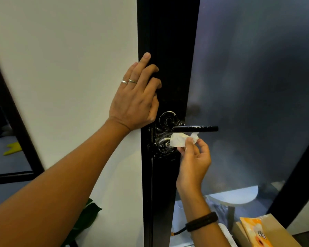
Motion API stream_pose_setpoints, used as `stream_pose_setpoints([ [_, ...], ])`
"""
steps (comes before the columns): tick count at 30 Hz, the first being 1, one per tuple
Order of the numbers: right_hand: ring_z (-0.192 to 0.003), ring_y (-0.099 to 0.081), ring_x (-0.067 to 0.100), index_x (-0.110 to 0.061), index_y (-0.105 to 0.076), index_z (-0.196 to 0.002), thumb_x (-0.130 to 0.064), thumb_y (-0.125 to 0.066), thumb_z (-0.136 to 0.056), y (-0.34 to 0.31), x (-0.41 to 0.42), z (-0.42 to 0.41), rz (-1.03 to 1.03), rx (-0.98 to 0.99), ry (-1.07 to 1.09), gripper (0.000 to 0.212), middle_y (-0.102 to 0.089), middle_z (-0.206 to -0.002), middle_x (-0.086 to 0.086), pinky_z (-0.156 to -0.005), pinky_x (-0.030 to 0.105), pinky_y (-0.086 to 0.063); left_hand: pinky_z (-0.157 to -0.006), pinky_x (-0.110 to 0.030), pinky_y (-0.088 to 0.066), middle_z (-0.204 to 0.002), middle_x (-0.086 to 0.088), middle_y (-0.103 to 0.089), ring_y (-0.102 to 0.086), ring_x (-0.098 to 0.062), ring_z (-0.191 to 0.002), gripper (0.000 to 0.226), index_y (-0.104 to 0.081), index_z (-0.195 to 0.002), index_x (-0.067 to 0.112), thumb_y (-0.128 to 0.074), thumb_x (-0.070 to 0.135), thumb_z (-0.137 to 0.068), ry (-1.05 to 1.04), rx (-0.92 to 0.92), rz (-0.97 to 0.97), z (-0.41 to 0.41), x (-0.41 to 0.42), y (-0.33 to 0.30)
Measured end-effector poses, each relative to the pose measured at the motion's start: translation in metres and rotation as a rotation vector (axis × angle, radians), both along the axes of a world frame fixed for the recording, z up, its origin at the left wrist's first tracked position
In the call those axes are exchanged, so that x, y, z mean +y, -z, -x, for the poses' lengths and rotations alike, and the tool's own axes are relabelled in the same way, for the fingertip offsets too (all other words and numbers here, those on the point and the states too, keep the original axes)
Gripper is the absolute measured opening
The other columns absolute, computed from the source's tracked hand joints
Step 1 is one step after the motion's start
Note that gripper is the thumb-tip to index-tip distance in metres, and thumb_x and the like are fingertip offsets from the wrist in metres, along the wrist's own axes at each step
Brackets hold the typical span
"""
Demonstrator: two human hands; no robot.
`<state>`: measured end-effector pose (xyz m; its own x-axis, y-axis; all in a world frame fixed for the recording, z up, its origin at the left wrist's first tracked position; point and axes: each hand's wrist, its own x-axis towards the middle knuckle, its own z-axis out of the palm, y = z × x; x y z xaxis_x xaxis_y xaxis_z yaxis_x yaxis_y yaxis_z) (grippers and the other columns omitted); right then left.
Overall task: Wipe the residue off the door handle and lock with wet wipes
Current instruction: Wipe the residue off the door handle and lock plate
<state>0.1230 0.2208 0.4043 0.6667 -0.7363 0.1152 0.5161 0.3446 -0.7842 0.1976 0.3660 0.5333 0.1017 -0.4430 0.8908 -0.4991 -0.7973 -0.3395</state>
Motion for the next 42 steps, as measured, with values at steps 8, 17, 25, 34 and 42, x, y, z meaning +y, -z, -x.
stream_pose_setpoints([
  [8,-0.114,-0.073,0.019,-0.013,-0.078,-0.118,-0.006,-0.068,-0.1,0.001,0.002,-0.043,0.33,-0.12,0.138,0.021,-0.076,-0.119,0.004,-0.097,0.03,-0.058,-0.13,-0.053,-0.028,-0.146,-0.019,-0.058,-0.03,-0.041,-0.158,0.027,-0.068,-0.116,0.008,-0.056,0.021,-0.096,-0.003,0.011,0.0,0.001,0.0,0.0],
  [17,-0.104,-0.069,0.008,-0.003,-0.077,-0.114,0.01,-0.068,-0.093,0.005,0.006,-0.062,0.559,-0.097,0.359,0.026,-0.065,-0.118,0.003,-0.098,0.022,-0.056,-0.129,-0.053,-0.029,-0.146,-0.019,-0.059,-0.032,-0.041,-0.157,0.026,-0.069,-0.114,0.009,-0.059,0.02,-0.094,-0.013,-0.006,0.0,-0.001,0.0,0.0],
  [25,-0.084,-0.061,0.007,0.006,-0.077,-0.093,0.003,-0.074,-0.09,0.015,-0.003,-0.055,0.605,0.003,0.363,0.006,-0.069,-0.102,0.013,-0.074,0.025,-0.054,-0.129,-0.055,-0.029,-0.147,-0.019,-0.059,-0.031,-0.042,-0.157,0.027,-0.07,-0.114,0.01,-0.057,0.023,-0.095,-0.027,0.026,0.008,0.001,-0.004,0.013],
  [34,-0.093,-0.07,0.019,-0.011,-0.081,-0.11,-0.015,-0.074,-0.096,0.02,0.005,-0.031,0.833,0.003,0.174,0.015,-0.071,-0.102,0.0,-0.08,0.033,-0.061,-0.129,-0.056,-0.029,-0.148,-0.019,-0.059,-0.033,-0.042,-0.156,0.03,-0.07,-0.116,0.008,-0.055,0.025,-0.097,-0.017,0.037,0.016,0.001,-0.004,0.015],
  [42,-0.09,-0.07,0.007,-0.003,-0.078,-0.11,-0.003,-0.078,-0.092,-0.032,-0.038,0.024,1.173,-0.224,0.225,0.018,-0.074,-0.098,0.002,-0.079,0.014,-0.053,-0.13,-0.055,-0.029,-0.155,-0.022,-0.051,-0.034,-0.043,-0.155,0.033,-0.068,-0.121,0.008,-0.059,0.022,-0.092,0.03,0.039,0.046,0.0,-0.005,0.015],
])
